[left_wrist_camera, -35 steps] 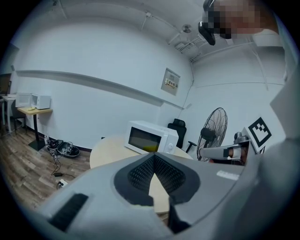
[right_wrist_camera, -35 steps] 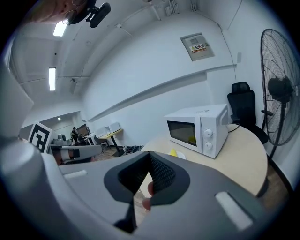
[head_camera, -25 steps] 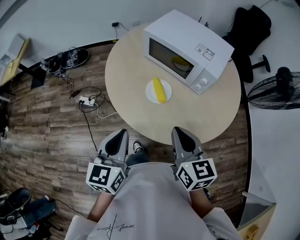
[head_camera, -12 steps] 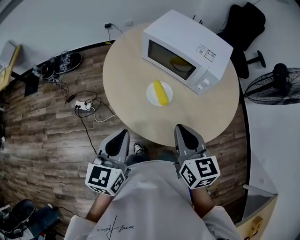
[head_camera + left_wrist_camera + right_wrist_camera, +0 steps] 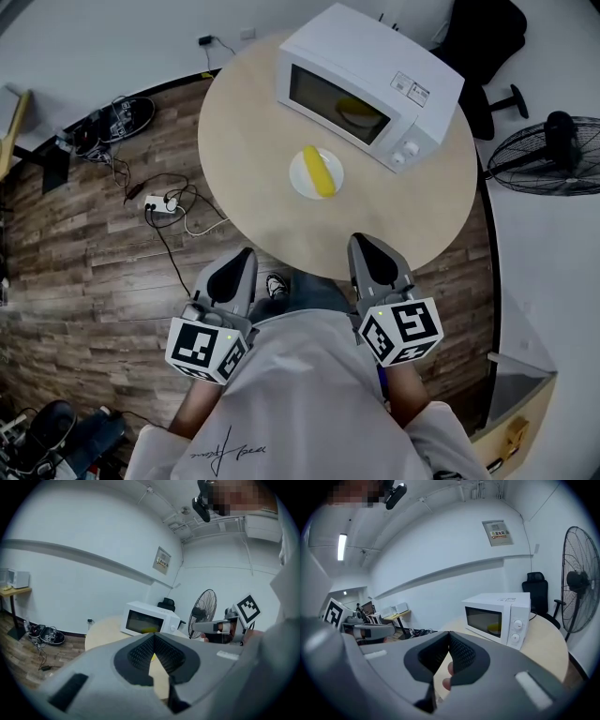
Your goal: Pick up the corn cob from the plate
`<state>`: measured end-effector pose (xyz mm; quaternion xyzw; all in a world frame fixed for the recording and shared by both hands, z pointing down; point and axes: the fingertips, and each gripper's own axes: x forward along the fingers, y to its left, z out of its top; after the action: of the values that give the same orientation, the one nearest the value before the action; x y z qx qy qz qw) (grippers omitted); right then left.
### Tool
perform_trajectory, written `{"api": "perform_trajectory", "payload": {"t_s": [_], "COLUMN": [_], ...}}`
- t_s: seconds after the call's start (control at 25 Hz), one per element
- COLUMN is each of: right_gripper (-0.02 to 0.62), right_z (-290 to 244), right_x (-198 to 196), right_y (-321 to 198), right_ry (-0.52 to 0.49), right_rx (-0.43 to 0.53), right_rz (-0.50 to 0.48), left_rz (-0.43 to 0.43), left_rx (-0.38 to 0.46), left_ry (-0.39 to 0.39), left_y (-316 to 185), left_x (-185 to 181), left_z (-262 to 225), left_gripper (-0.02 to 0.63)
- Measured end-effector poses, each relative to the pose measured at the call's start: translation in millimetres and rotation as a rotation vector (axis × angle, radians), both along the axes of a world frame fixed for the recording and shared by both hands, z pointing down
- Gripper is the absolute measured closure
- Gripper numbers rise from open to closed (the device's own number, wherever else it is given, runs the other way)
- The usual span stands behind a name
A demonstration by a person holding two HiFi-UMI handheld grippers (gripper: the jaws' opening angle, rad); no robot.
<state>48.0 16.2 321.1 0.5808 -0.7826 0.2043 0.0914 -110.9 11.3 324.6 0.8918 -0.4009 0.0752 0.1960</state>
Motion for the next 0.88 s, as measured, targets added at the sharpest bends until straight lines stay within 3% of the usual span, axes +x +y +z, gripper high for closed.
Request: {"api": "perform_trajectory", "payload": {"t_s": [0.88], "right_gripper": [0.568], "right_z": [17.9], "right_x": [3.4], "right_y": [-47.5], "right_ry": [0.045], "right_rx": [-0.024], "right_rz": [-0.072], "left_rz": [-0.004], "left_rx": [0.01], "left_ry": [-0.063], "left_y": [-23.2], "left_x": [15.9], "left_z": [6.6], "left_gripper": [0.605]}}
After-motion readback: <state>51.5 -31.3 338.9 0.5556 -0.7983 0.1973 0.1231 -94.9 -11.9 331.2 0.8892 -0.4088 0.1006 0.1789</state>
